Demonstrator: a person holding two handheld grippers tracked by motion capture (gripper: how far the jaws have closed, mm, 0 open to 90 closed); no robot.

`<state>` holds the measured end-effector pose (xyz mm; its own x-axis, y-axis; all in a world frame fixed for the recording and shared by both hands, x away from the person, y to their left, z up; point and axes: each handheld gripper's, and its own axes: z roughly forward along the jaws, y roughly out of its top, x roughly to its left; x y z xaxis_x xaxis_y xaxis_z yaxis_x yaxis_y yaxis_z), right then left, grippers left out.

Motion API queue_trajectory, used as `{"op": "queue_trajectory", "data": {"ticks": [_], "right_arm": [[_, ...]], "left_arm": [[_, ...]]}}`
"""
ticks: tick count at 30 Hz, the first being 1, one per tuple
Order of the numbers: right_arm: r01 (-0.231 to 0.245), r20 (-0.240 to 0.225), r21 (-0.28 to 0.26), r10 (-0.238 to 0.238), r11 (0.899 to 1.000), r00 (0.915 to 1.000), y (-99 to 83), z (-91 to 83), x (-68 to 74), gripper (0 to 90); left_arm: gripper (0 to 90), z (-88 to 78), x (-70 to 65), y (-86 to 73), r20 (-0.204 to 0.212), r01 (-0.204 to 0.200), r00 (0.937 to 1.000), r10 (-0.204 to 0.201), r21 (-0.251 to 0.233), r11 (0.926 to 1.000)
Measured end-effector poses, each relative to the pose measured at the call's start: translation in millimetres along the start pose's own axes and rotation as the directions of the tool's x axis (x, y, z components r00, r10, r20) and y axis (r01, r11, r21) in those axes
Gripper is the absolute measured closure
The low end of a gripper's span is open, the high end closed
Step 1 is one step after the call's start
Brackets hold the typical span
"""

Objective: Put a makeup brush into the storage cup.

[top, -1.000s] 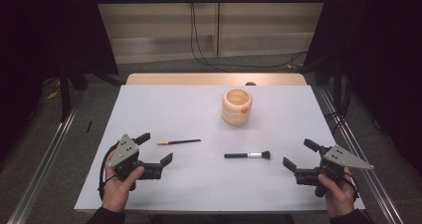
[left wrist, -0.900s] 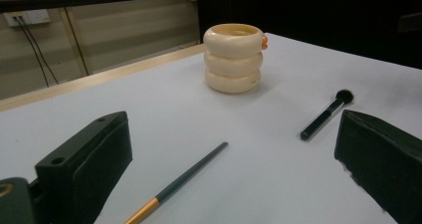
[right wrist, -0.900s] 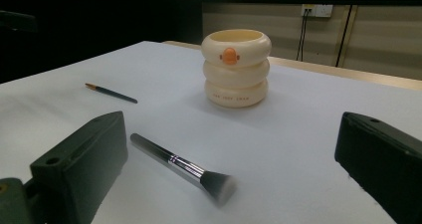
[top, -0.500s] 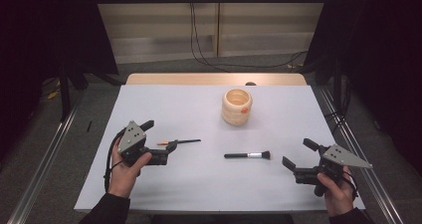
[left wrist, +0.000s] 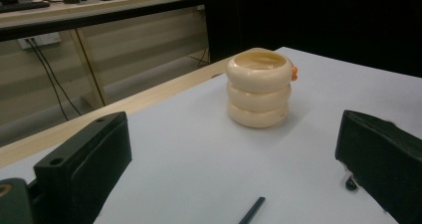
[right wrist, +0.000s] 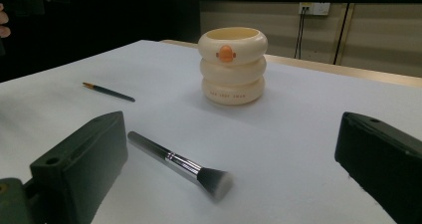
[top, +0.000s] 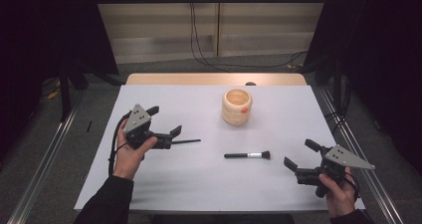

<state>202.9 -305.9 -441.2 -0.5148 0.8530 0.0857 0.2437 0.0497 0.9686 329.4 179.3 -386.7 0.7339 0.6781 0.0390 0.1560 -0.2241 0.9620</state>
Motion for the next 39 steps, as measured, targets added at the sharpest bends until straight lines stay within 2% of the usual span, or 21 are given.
{"op": "queue_trajectory", "data": {"ticks": [5,6,9,11,13,18,19,20,22,25,28,30,32,33,35,38,39], "right_arm": [[-0.001,0.002,0.004,0.001,1.0,1.0,-0.7,0.4,-0.4,0.0],[0.002,0.0,0.002,-0.002,1.0,1.0,-0.6,0.2,-0.5,0.0],[0.002,0.002,0.002,-0.002,1.0,1.0,-0.6,0.1,-0.3,0.0],[0.001,-0.001,0.006,-0.001,1.0,1.0,-0.5,0.2,0.1,0.0],[0.003,-0.005,0.007,-0.002,1.0,1.0,-0.4,-0.1,0.3,0.0],[0.001,-0.001,0.006,-0.001,1.0,1.0,-0.6,-0.4,-0.3,0.0],[0.002,0.0,0.006,-0.002,1.0,1.0,-0.6,-0.5,-0.2,0.0],[-0.001,0.001,0.005,0.001,1.0,1.0,-0.4,-0.6,-0.1,0.0],[0.001,-0.001,0.006,-0.001,1.0,1.0,-0.4,-1.0,0.1,0.0],[-0.003,-0.001,0.007,0.003,1.0,1.0,-0.7,0.1,0.2,0.0],[0.003,-0.007,0.011,-0.003,1.0,1.0,-0.6,0.0,0.5,0.0],[-0.003,-0.002,0.012,0.003,1.0,1.0,-0.6,0.0,0.6,0.0],[-0.003,-0.001,0.009,0.003,1.0,1.0,-0.8,0.0,0.4,0.0],[-0.003,0.002,0.009,0.003,1.0,1.0,-0.8,0.0,0.3,0.0],[-0.006,-0.002,0.01,0.006,1.0,1.0,-0.9,0.1,0.4,0.0],[-0.004,-0.007,0.012,0.004,1.0,1.0,-1.1,0.4,0.4,0.0],[-0.004,-0.004,0.01,0.004,1.0,1.0,-0.9,0.3,0.4,0.0]], "left_arm": [[1.2,7.7,6.2,9.7,0.005,-0.006,1.0,0.006,0.012,0.9999],[1.1,8.6,6.6,11.0,-0.004,-0.002,1.0,0.002,0.011,0.9999],[1.1,13.8,10.5,15.3,0.007,0.013,0.9999,-0.013,0.024,0.9996],[1.1,14.6,10.8,15.9,0.003,0.005,1.0,-0.005,0.034,0.9994],[1.1,19.7,13.0,15.3,0.027,-0.002,0.9996,0.0,0.054,0.9985],[1.4,25.2,16.5,12.2,0.037,-0.004,0.9993,0.0,0.098,0.9952],[1.5,25.3,17.4,11.7,0.038,-0.016,0.9992,0.011,0.127,0.9918],[2.1,25.7,18.9,11.0,0.063,-0.029,0.9978,0.02,0.147,0.9887],[2.0,24.7,20.3,11.3,0.06,-0.053,0.9973,0.042,0.189,0.9806],[2.0,25.1,22.7,12.3,0.088,-0.058,0.9953,0.04,0.208,0.9765],[2.2,26.3,24.8,12.7,0.085,-0.072,0.995,0.052,0.249,0.9658],[2.2,28.5,25.5,11.1,0.087,-0.058,0.9955,0.037,0.256,0.9649],[2.1,30.7,26.2,9.3,0.09,-0.062,0.9952,0.038,0.279,0.9581],[2.0,30.7,26.2,9.3,0.09,-0.062,0.9952,0.038,0.279,0.9581],[2.0,34.0,27.6,6.8,0.091,-0.077,0.9946,0.049,0.331,0.9404],[2.2,39.1,28.9,2.2,0.098,-0.051,0.995,0.015,0.377,0.9248],[2.1,39.9,29.9,1.0,0.11,-0.067,0.9936,0.024,0.402,0.913]]}}
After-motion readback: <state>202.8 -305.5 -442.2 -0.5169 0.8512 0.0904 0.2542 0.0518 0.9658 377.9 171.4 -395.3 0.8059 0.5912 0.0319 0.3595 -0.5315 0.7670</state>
